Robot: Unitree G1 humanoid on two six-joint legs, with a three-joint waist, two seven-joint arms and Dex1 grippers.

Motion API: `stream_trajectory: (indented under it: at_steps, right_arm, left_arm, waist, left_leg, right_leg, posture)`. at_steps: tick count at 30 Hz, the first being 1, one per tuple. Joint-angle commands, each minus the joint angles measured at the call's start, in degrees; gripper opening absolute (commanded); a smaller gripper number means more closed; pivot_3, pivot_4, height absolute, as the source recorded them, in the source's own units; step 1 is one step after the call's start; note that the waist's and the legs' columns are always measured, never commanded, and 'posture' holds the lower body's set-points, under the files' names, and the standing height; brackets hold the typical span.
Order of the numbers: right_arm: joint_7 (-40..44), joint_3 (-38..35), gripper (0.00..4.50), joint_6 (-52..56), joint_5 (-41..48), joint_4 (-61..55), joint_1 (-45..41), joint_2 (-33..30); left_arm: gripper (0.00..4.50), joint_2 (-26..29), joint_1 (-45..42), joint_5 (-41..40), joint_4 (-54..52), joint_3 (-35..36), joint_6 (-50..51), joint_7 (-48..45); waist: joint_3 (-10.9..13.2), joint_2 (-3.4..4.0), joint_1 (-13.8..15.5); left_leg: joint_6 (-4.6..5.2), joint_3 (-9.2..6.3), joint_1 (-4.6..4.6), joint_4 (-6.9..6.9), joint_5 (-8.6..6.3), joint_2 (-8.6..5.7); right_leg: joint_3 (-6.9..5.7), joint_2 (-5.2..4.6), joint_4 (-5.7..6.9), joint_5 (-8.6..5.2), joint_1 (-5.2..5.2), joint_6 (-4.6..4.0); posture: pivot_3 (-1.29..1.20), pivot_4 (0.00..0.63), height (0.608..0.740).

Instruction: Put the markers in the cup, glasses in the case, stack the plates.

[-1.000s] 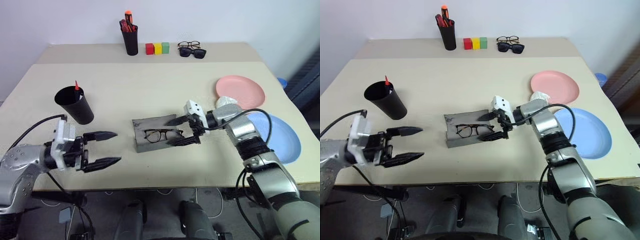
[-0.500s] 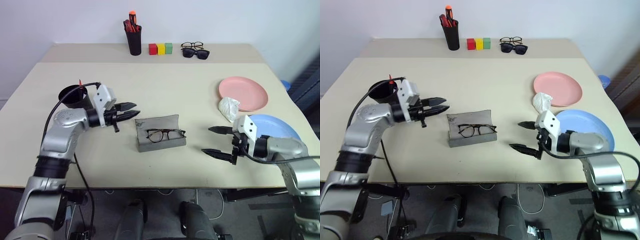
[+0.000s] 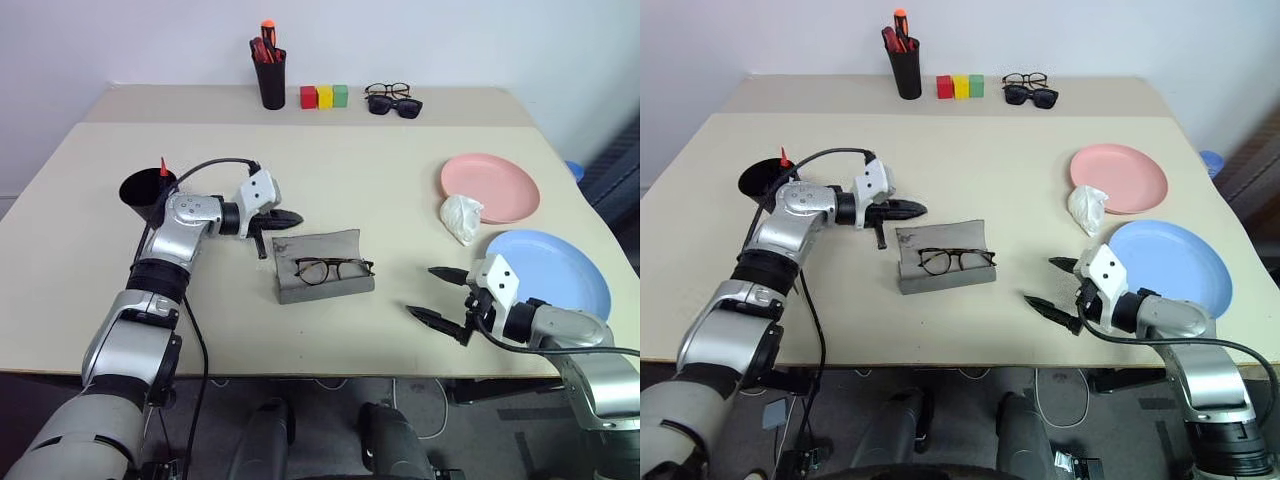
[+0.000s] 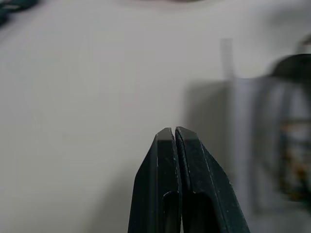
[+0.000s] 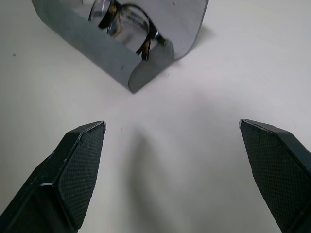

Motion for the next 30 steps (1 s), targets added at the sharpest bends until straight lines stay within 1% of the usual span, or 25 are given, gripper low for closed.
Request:
stream_trajectory:
  at_steps: [1, 3, 7, 9, 11, 17, 23, 27, 30]
  right_arm:
    - [-0.37, -0.57, 4.5, -2.91, 0.65, -0.13, 0.79, 0.26]
    - [-0.27, -0.59, 4.5, -4.06, 0.59, 0.89, 1.24, 0.43]
    - [0.03, -0.35, 4.5, -5.94, 0.87, 2.78, 1.31, 0.62]
    - [0.12, -0.09, 4.5, -6.39, 1.04, 3.32, 0.9, 0.63]
    - [0.17, 0.23, 4.5, -6.6, 1.04, 3.62, 0.52, 0.59]
    - [0.01, 0.46, 4.5, -5.68, 1.73, 2.63, 0.03, 0.11]
    - [-1.06, -0.9, 4.5, -3.77, 3.2, -1.01, 1.31, -0.52]
    - [-0.98, -3.47, 4.5, -2.21, 5.74, -5.99, 4.68, -1.49]
    - [-0.73, -5.75, 4.5, -1.85, 7.45, -8.87, 7.39, -2.17]
  left_arm:
    - [0.03, 1.43, 1.34, -3.98, -7.52, 0.28, 6.07, -7.78]
    - [0.03, 2.72, 3.51, -5.04, -11.38, 0.0, 8.68, -11.05]
    - [0.03, 4.7, 6.96, -6.83, -17.6, -0.2, 13.96, -14.48]
    - [0.03, 4.89, 7.95, -7.06, -19.51, 0.11, 14.98, -14.0]
    - [0.03, 4.26, 7.99, -6.67, -19.58, 1.05, 14.61, -11.58]
    - [0.03, 1.44, 4.76, -2.76, -13.82, 2.32, 9.79, -0.29]
    - [0.03, -1.37, 2.14, 2.8, -8.92, 0.8, 6.7, 10.1]
    - [0.03, -2.72, -0.48, 6.58, -3.18, -0.64, 4.04, 13.54]
    - [0.03, -3.49, -2.29, 7.85, 1.02, -1.31, 1.94, 13.99]
  waist:
    - [0.0, 0.0, -0.1]
    - [0.0, 0.0, -0.2]
    - [0.0, 0.01, -0.32]
    - [0.0, 0.01, -0.26]
    - [0.0, 0.01, 0.04]
    - [0.0, 0.0, 0.13]
    - [0.0, 0.0, 0.09]
    - [0.0, -0.01, 0.12]
    - [0.0, -0.03, 0.15]
  left_leg:
    - [0.0, 0.0, 0.0, 0.0, 0.0, 0.0]
    - [0.0, -0.01, 0.0, -0.01, 0.0, 0.0]
    - [0.01, -0.03, 0.0, 0.0, 0.0, 0.01]
    - [0.01, -0.04, 0.0, 0.02, 0.0, 0.01]
    - [0.01, -0.05, 0.0, 0.05, 0.0, 0.01]
    - [0.01, -0.06, 0.0, 0.07, 0.0, 0.0]
    - [0.02, -0.06, 0.0, 0.06, 0.0, -0.01]
    - [0.02, -0.06, 0.0, 0.07, 0.0, -0.01]
    - [0.02, -0.06, 0.0, 0.07, 0.0, -0.02]
  right_leg:
    - [0.0, 0.0, 0.0, 0.0, 0.0, 0.0]
    - [0.0, 0.0, 0.0, 0.0, 0.0, 0.0]
    - [0.0, 0.0, 0.03, 0.0, 0.01, -0.01]
    - [0.0, 0.0, 0.04, 0.0, 0.01, -0.01]
    - [0.0, 0.0, 0.03, -0.01, 0.02, -0.01]
    - [0.0, 0.0, 0.02, 0.0, 0.04, 0.0]
    - [0.0, 0.0, 0.03, 0.0, 0.04, 0.01]
    - [0.0, 0.01, 0.06, 0.0, 0.03, 0.03]
    - [-0.01, 0.01, 0.03, 0.0, 0.05, 0.03]
  posture:
    - [0.0, 0.15, 0.74]
    - [0.0, 0.15, 0.74]
    - [0.0, 0.15, 0.74]
    - [0.0, 0.15, 0.74]
    - [0.0, 0.15, 0.74]
    - [0.0, 0.15, 0.74]
    - [0.0, 0.15, 0.74]
    - [0.0, 0.15, 0.74]
    - [0.0, 0.15, 0.74]
